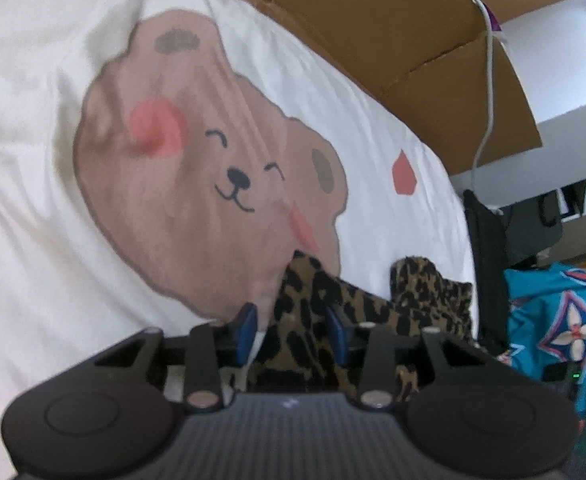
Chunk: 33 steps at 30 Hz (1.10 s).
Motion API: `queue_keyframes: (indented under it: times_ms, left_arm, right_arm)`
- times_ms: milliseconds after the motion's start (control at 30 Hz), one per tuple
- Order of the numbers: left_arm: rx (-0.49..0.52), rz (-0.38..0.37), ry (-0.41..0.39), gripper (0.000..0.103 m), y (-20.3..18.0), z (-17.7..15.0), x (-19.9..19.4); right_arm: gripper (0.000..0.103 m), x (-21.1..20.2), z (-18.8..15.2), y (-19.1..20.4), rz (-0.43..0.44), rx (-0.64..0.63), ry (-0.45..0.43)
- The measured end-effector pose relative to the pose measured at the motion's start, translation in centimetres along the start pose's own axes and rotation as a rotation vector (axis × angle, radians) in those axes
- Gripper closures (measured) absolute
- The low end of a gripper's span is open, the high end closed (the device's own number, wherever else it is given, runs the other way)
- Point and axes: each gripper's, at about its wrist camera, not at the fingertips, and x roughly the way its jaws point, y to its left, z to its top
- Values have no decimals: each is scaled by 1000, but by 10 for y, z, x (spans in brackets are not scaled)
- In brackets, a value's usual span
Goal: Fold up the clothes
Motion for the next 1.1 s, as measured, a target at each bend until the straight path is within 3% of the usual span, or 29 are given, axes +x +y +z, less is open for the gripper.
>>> queue_keyframes:
  times_ms: [133,300,467,700,867,933,967,1000,1100]
  left_arm:
    - [-38,-41,-7,67,5,0,5]
    - [-34,-40,14,85,8,3,10]
    - [0,-34,19,96,2,3,11]
    - [45,-38,-40,97,-8,4,-2]
    - [69,25,-24,87,-10,5,11]
    - [117,42,-29,87,-15,4,13]
    - [153,55,-29,86,-18,4,14]
    - [177,64,-26,86,-21,4,14]
    - [170,63,-18,85,-21,4,15]
  right_arm:
    - [63,8,3,-1,12,21,-4]
    - [65,16,6,-4,41,52,-2]
    - [96,10,8,-3,65,53,-22]
    - [99,-12,8,6,97,30,-102]
    - [94,3,9,3,64,27,-68]
    - [83,10,11,3,55,19,-51]
    - [69,12,11,4,54,10,-49]
    - [62,13,11,5,52,-1,-49]
    - [63,18,9,7,54,-26,-29]
